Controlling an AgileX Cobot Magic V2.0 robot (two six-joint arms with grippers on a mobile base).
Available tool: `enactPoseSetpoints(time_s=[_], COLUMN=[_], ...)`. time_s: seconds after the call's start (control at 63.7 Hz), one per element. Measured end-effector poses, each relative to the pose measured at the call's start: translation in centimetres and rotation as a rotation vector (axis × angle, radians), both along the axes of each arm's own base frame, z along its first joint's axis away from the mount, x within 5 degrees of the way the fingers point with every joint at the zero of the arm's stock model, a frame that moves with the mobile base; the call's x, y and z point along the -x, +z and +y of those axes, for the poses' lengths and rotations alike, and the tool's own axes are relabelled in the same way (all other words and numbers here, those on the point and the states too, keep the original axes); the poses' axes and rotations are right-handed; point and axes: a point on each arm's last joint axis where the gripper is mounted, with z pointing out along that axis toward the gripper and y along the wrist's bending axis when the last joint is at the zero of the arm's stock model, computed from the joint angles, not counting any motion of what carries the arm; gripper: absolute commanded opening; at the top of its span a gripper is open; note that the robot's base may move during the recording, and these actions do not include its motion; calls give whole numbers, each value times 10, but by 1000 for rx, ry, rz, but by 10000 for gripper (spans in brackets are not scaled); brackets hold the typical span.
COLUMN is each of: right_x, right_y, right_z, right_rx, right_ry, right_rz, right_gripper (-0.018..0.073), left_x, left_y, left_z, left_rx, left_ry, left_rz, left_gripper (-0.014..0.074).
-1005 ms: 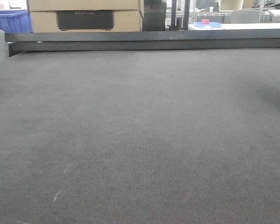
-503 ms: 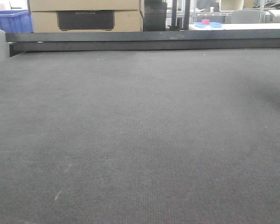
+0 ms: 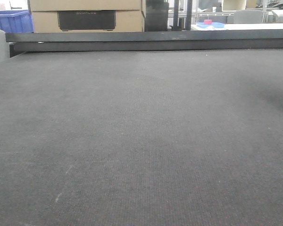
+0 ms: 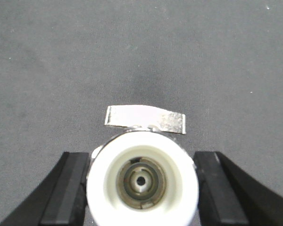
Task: Place valve from conveyor to right shelf box
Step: 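Lift both held valves up off the conveyor surface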
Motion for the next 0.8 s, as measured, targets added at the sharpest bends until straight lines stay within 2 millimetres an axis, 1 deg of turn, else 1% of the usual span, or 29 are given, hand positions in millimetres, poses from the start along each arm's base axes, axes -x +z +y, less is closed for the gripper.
enactPoseSetpoints(time_s=[0.487, 0.801], right_x=[-1, -11], right_y=[1, 15], right_z=[0, 0], right_rx=[-1, -18], right_ry=[-1, -16], right_rz=[-9, -203], right_gripper=[-154, -154], left_x=[-5, -12], left_y=[6, 16], left_z=[1, 3], left_rx=[-8, -20], left_ry=[9, 24], left_rz=[-84, -218], left_gripper=[-111, -111])
